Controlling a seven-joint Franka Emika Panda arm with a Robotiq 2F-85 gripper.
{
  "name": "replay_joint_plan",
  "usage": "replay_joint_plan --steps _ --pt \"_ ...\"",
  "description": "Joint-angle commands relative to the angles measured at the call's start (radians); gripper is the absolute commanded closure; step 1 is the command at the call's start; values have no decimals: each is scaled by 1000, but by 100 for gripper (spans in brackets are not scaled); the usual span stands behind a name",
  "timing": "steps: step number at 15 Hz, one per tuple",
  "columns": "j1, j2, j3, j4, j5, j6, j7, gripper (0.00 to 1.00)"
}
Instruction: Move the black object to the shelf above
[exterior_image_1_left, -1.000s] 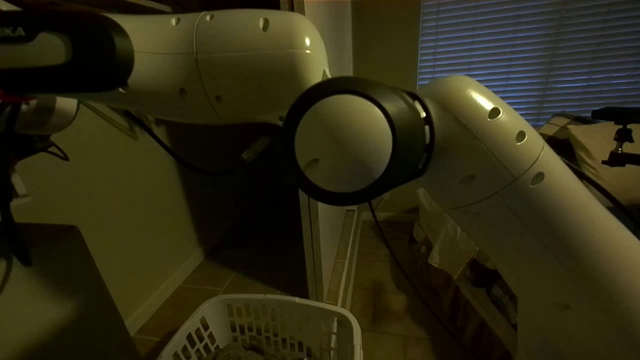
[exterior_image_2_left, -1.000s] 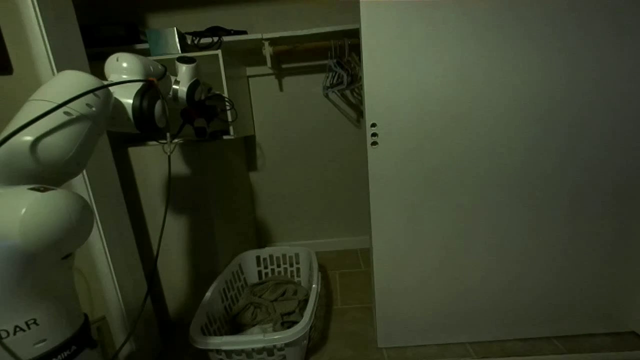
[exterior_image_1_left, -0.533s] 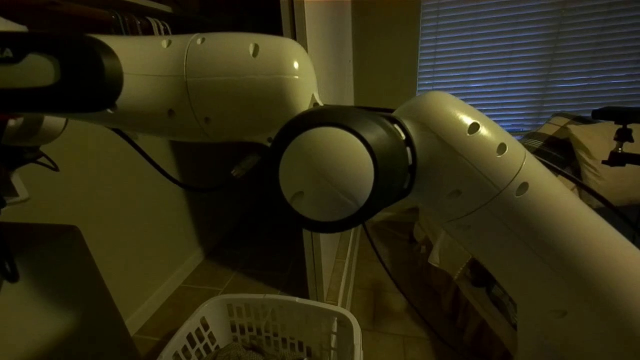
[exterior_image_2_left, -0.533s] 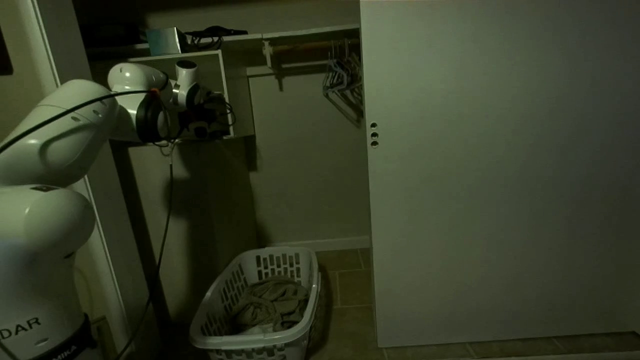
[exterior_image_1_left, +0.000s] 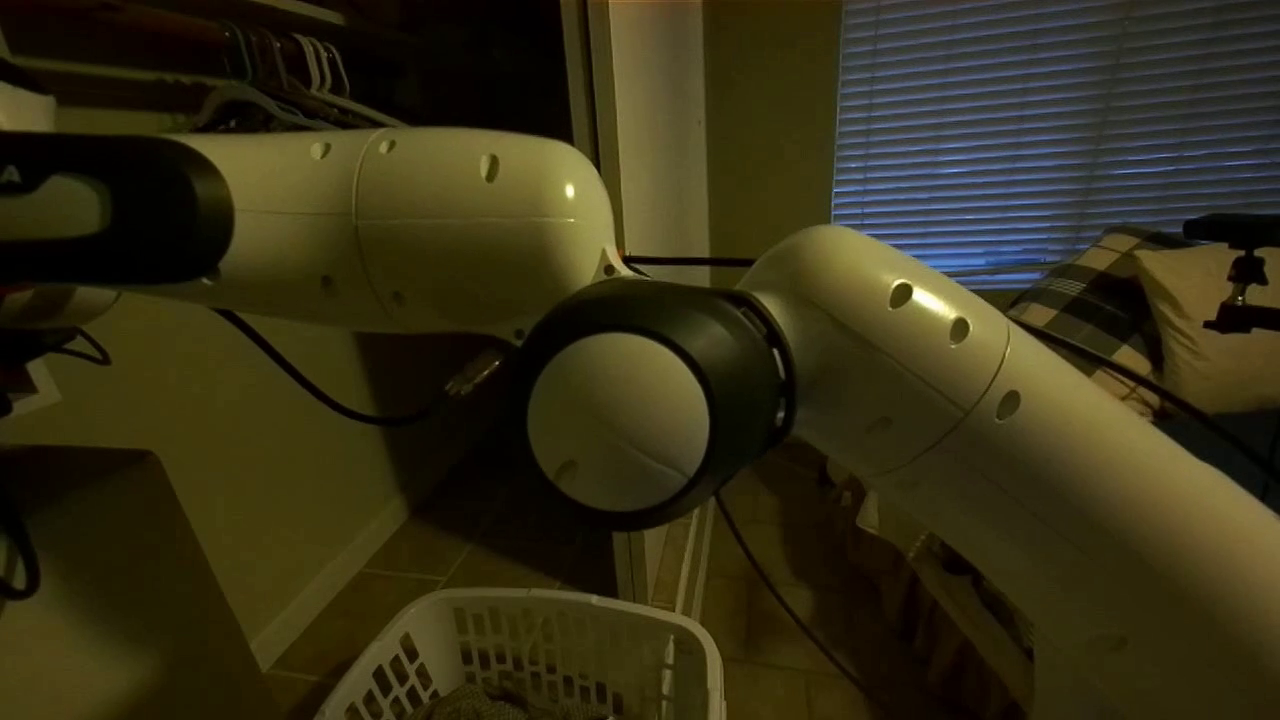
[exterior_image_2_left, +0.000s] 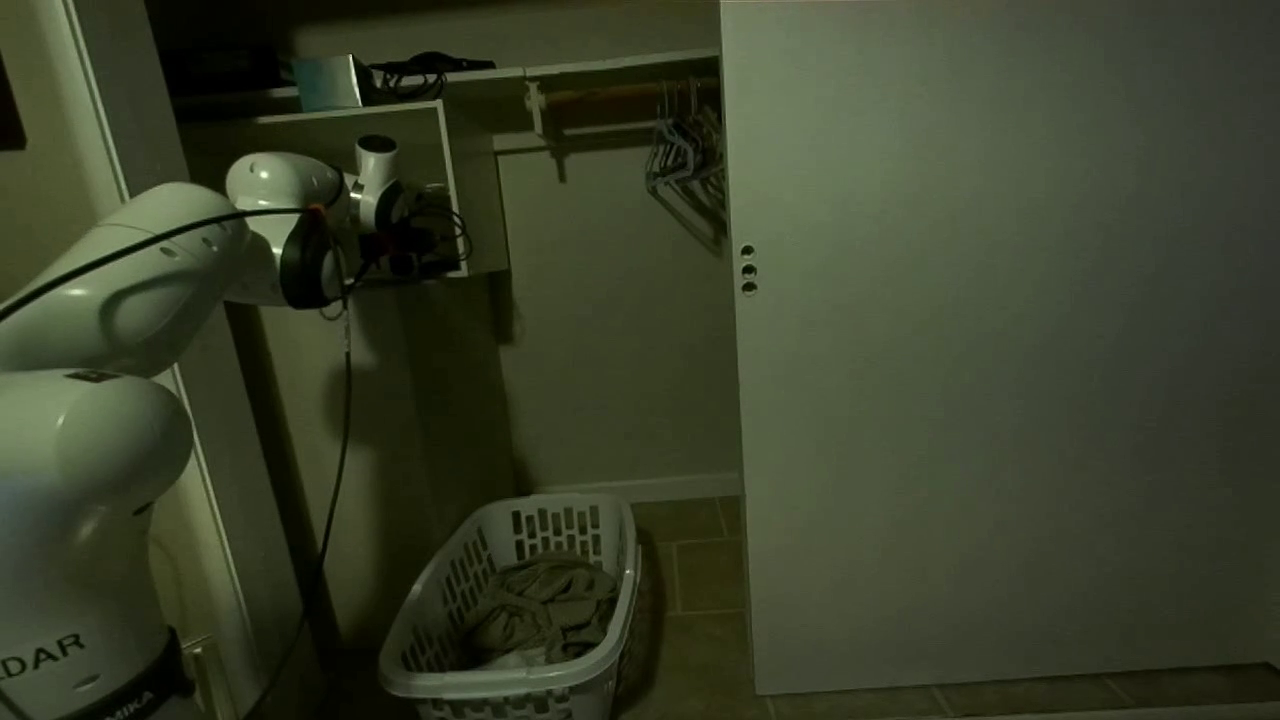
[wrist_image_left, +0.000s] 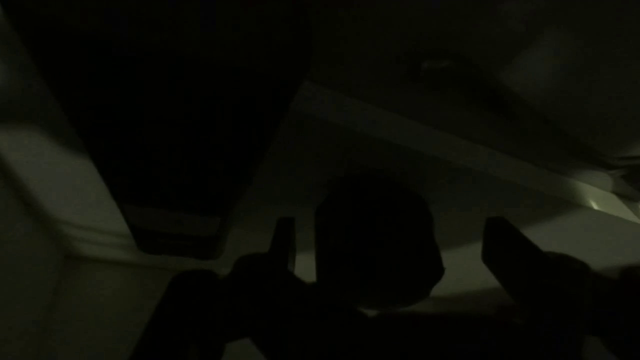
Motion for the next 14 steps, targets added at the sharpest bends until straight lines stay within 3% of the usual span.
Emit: replay_joint_plan --steps 1,2,8,14 --pt "29 72 -16 117 -22 -17 -2 29" --pt "32 75 -20 123 -23 -18 0 31" --pt "51 121 -48 206 -22 -38 15 74" --pt "71 85 -115 234 -35 -132 94 80"
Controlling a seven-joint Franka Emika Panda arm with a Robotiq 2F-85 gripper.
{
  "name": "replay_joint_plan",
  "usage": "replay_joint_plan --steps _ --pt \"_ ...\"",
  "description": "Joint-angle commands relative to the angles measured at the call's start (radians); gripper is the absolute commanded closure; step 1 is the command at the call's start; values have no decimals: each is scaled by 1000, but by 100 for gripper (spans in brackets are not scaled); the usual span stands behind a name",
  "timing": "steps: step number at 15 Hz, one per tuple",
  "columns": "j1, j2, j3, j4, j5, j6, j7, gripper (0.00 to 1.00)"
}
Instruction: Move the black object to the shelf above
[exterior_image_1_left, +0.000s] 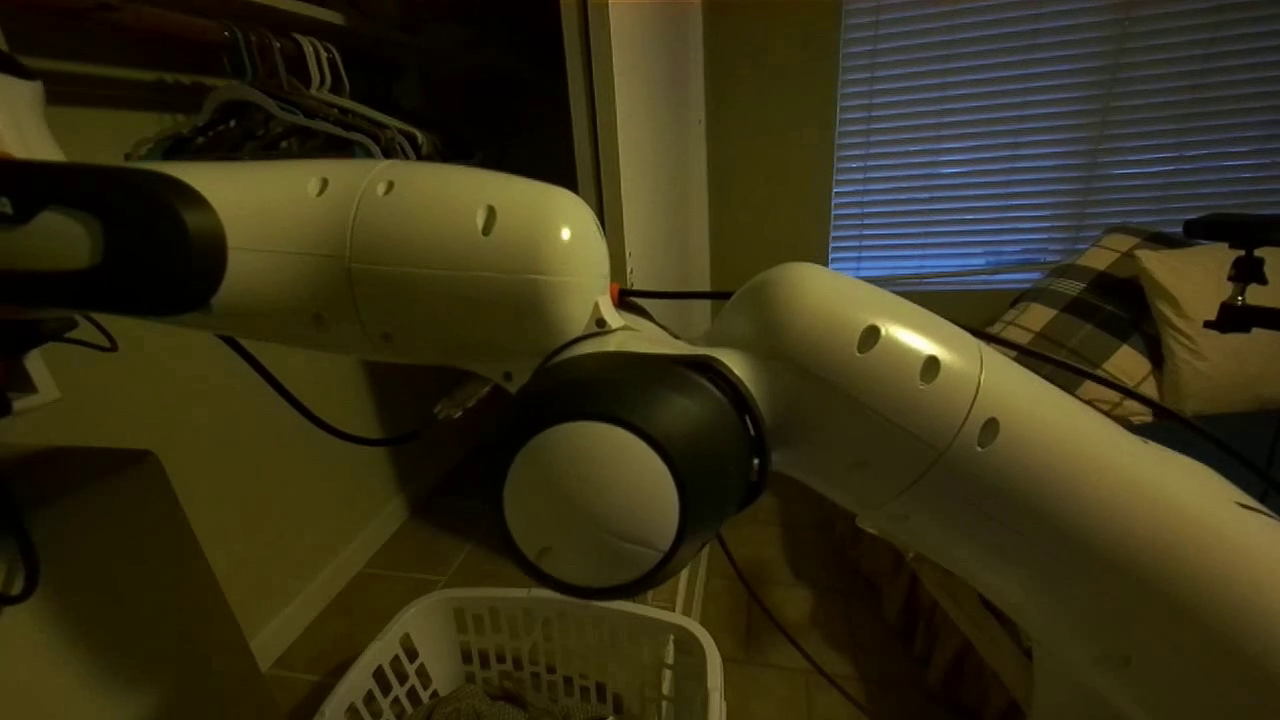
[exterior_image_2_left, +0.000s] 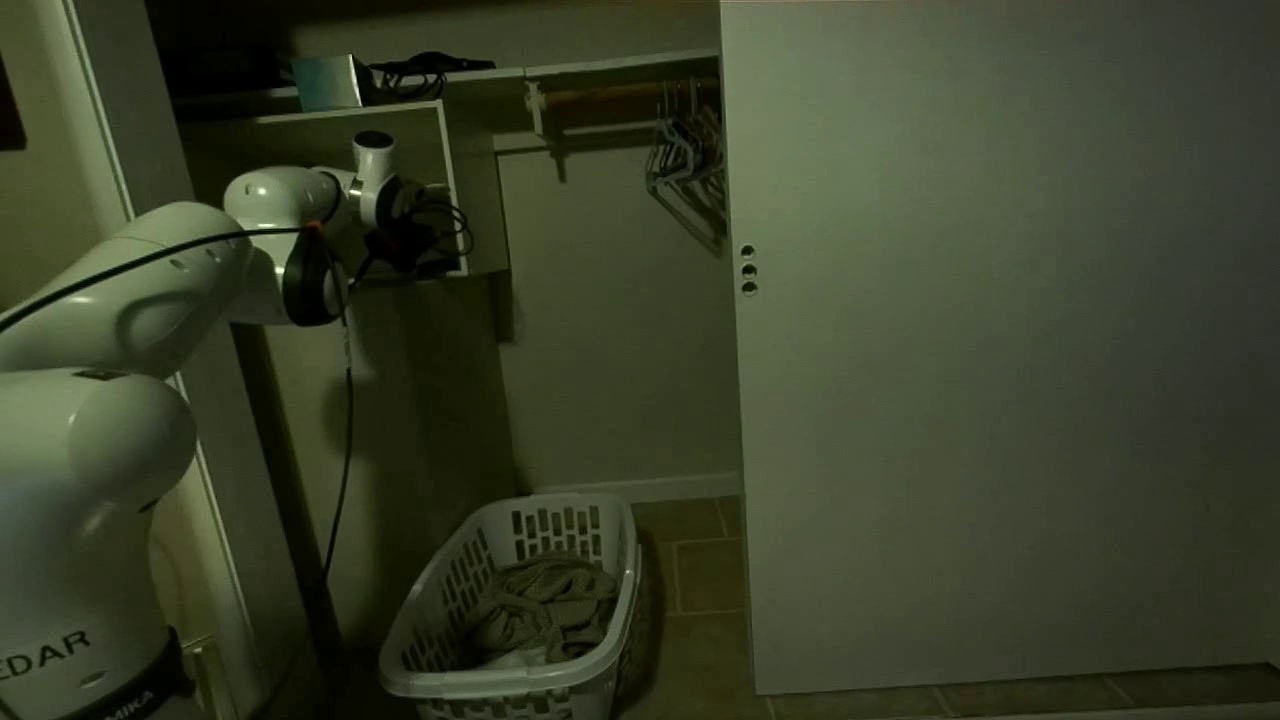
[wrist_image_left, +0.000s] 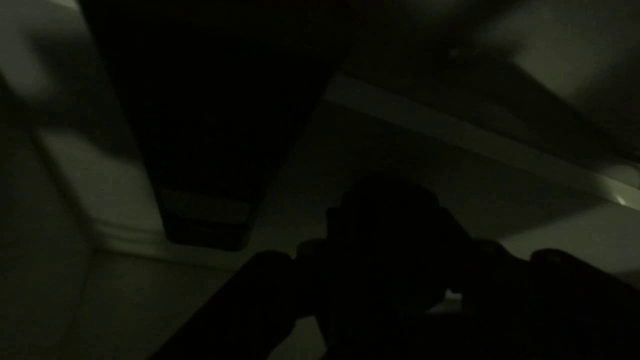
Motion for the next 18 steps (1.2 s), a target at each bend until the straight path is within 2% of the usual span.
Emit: replay_joint_plan --steps 1,12,18 --pt "14 -42 -37 -15 -28 -30 71 80" --pt "38 -107 -50 -23 -12 -142 248 80" --pt "60 -130 -107 -23 -54 -226 343 80"
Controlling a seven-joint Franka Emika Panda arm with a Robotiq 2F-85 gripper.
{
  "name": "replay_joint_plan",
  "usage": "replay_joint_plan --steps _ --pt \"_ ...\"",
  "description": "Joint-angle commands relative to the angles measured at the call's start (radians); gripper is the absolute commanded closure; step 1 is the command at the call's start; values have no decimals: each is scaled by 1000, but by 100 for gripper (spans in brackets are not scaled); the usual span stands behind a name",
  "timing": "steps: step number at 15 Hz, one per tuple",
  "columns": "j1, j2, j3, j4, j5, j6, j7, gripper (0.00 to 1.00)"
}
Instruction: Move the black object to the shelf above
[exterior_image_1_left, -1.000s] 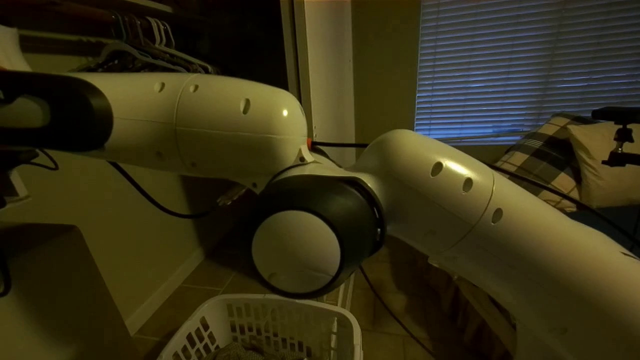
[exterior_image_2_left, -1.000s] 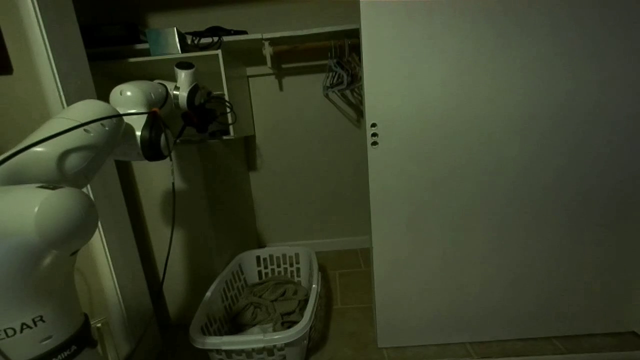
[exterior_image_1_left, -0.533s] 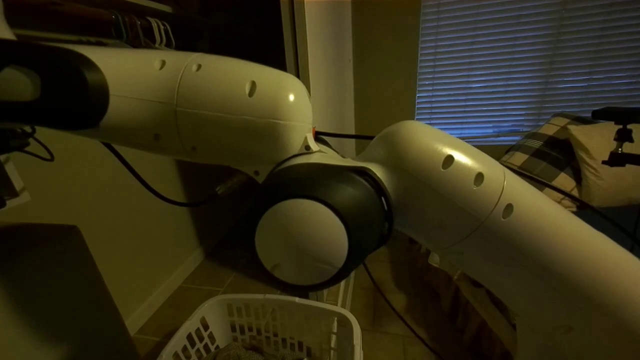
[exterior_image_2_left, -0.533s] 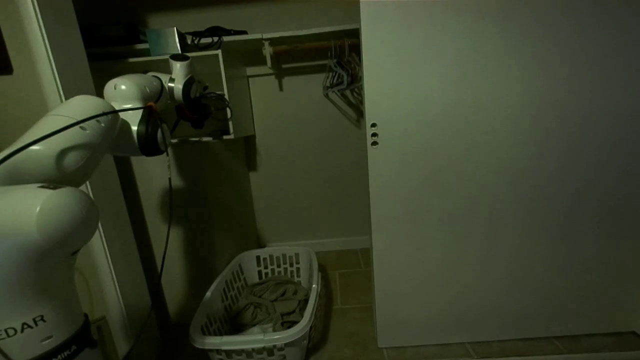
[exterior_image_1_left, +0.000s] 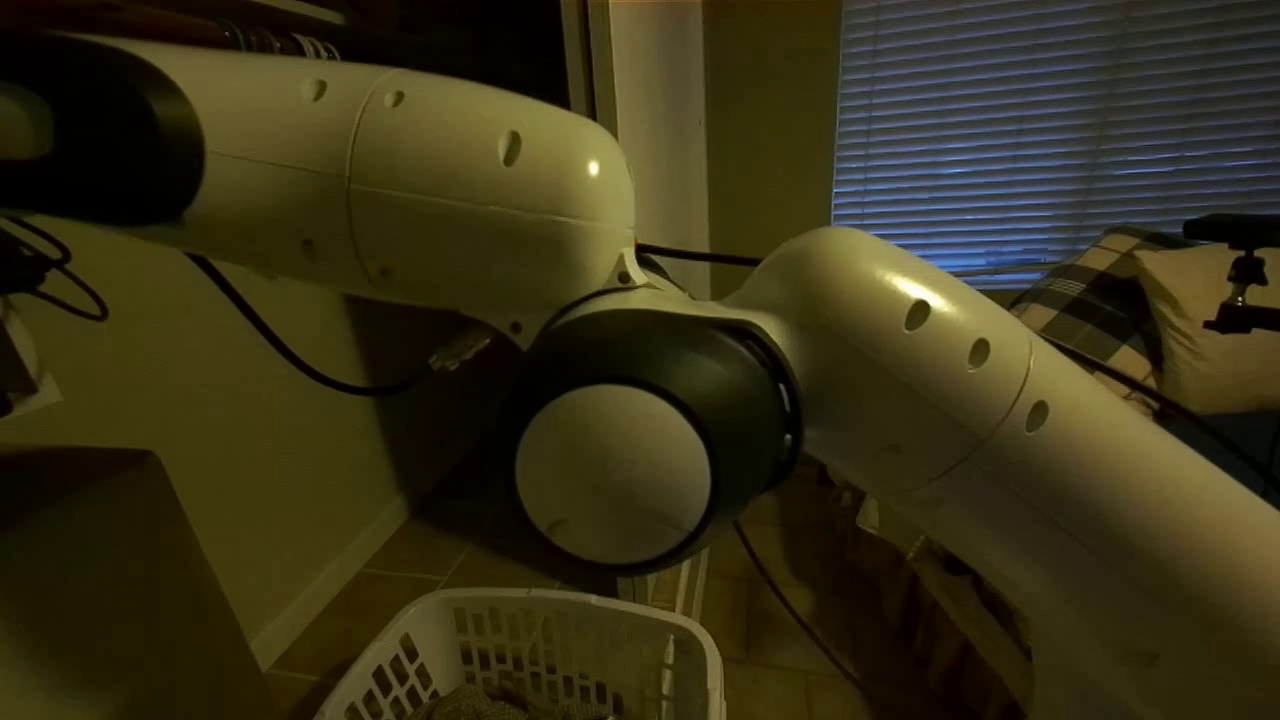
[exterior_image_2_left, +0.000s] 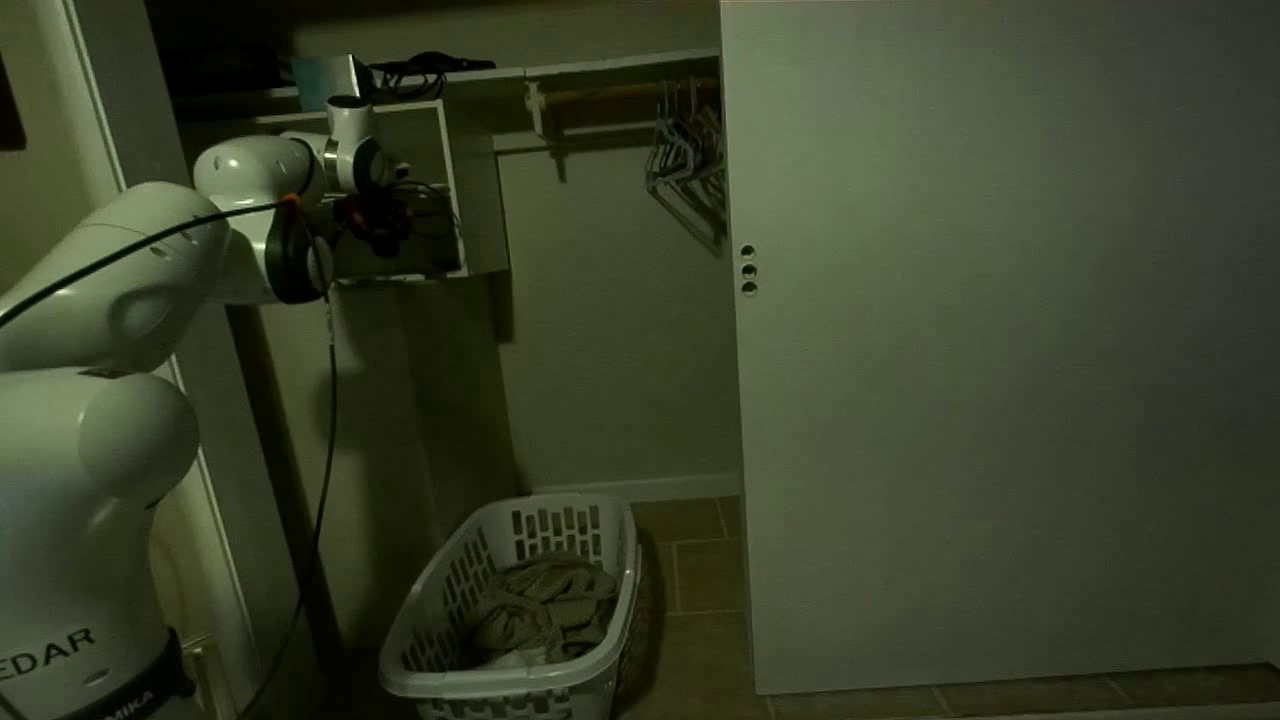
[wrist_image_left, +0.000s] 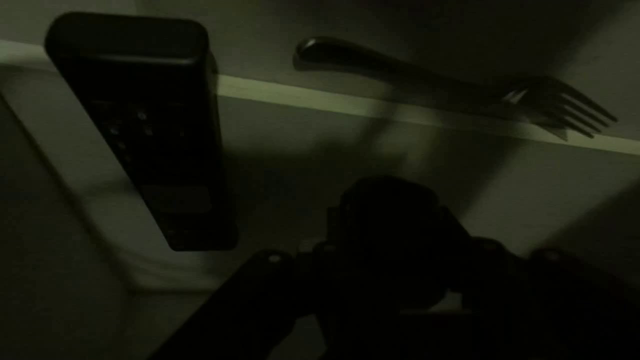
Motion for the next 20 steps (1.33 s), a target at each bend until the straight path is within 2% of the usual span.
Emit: replay_joint_plan --steps 1,5,10,18,20 --pt "17 -42 -49 -34 -56 -44 68 80" --pt "26 -49 -72 -24 -80 -40 84 80" --pt "35 -58 -65 -28 -71 -58 98 80" --pt "67 -34 -96 -1 -94 -71 183 80" --pt "54 -26 -75 2 -73 -60 151 80"
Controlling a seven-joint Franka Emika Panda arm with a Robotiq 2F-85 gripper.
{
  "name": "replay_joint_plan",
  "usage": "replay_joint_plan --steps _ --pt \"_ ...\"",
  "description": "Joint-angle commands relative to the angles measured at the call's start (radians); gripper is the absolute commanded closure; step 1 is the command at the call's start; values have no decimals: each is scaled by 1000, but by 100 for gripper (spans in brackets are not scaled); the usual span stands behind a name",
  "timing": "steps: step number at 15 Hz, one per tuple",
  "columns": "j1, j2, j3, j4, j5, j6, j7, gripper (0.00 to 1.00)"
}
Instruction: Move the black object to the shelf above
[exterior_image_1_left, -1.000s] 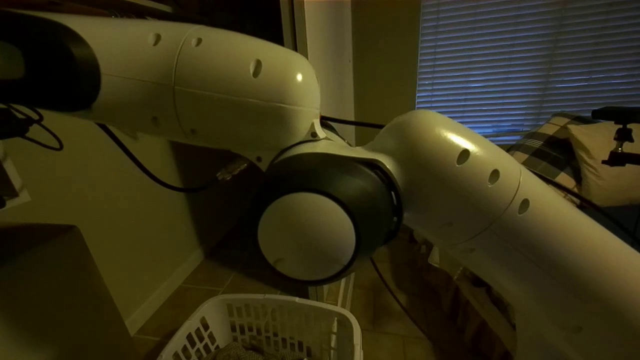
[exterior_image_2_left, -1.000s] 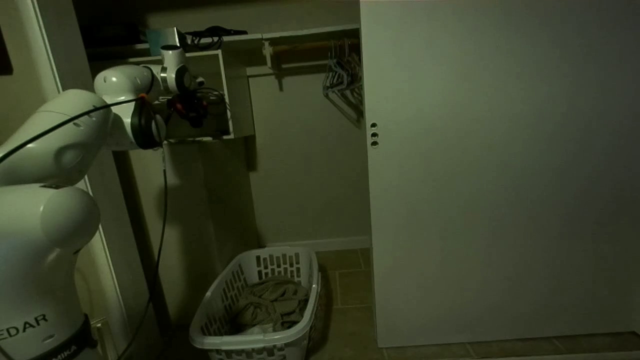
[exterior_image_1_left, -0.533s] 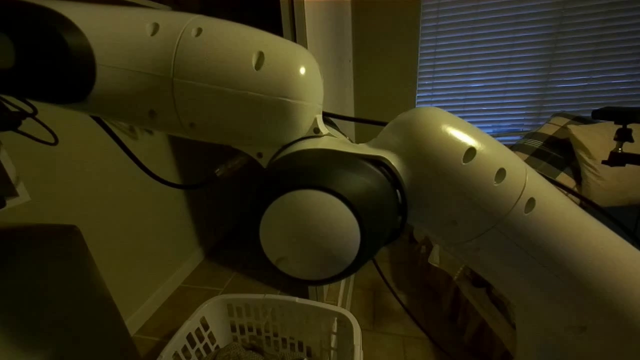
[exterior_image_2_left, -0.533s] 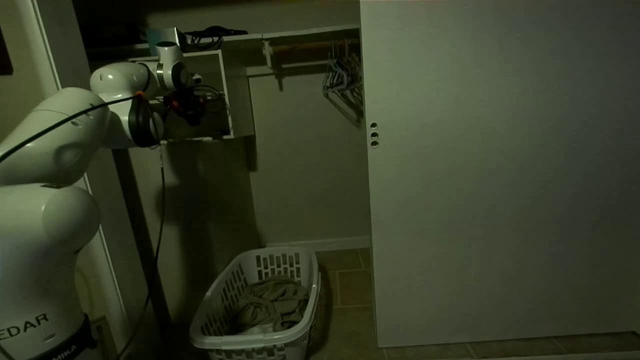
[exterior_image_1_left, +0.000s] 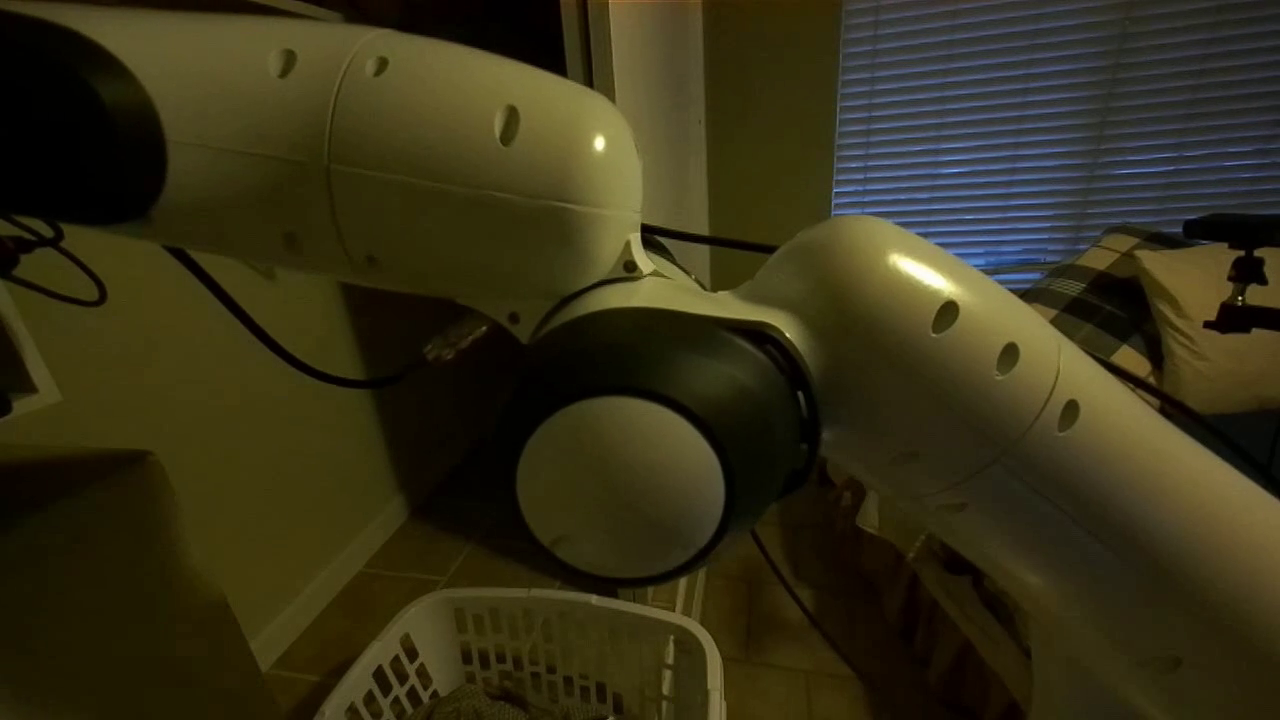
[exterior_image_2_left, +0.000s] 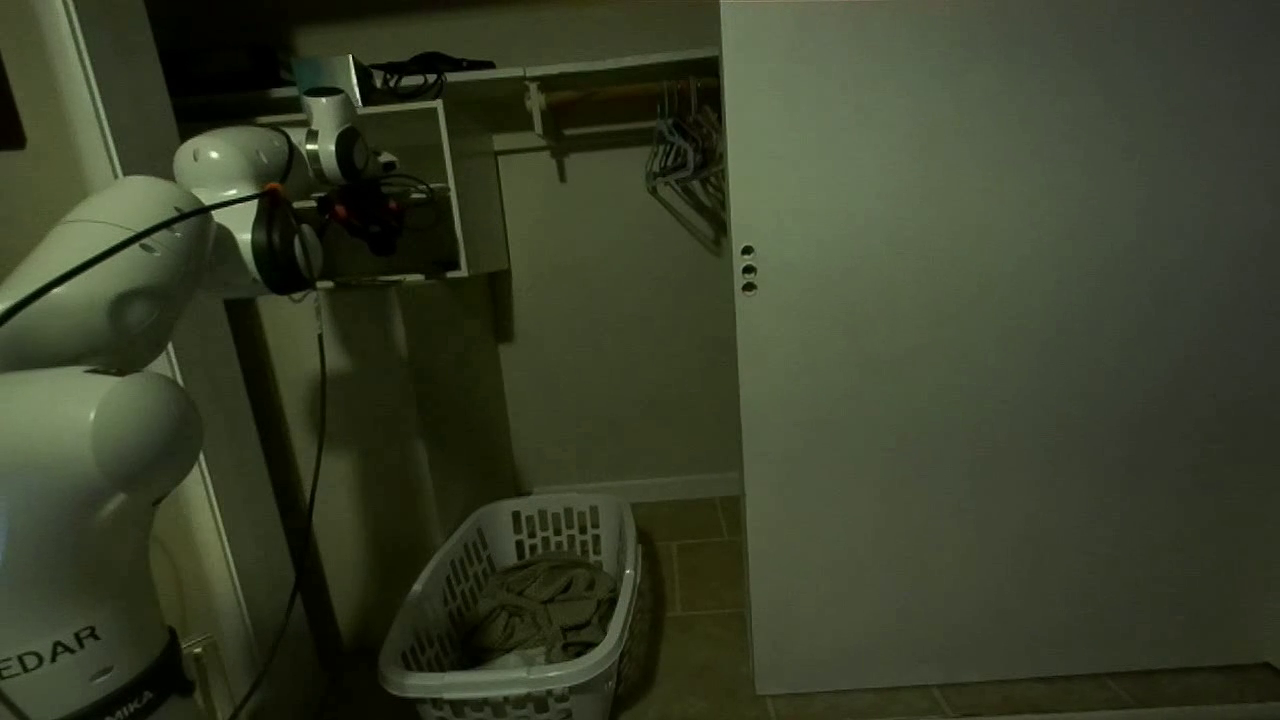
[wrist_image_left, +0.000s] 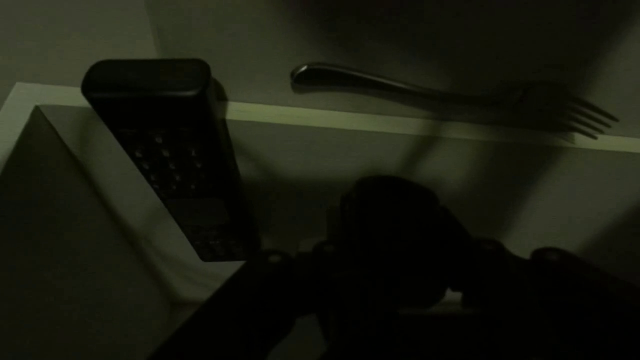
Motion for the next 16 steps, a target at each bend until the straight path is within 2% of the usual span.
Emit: replay_joint_plan --steps 1,4,5,7,14,16 --pt "-1 4 8 9 -7 -6 1 55" --pt "-3 5 8 9 -7 -6 1 55" --pt "-3 6 8 9 -7 -6 1 80" --pt "26 -29 -51 -22 -72 -124 56 80" --pt "87 -49 -149 -13 -209 -480 151 80" --pt "107 -59 -175 -13 -248 -548 184 80"
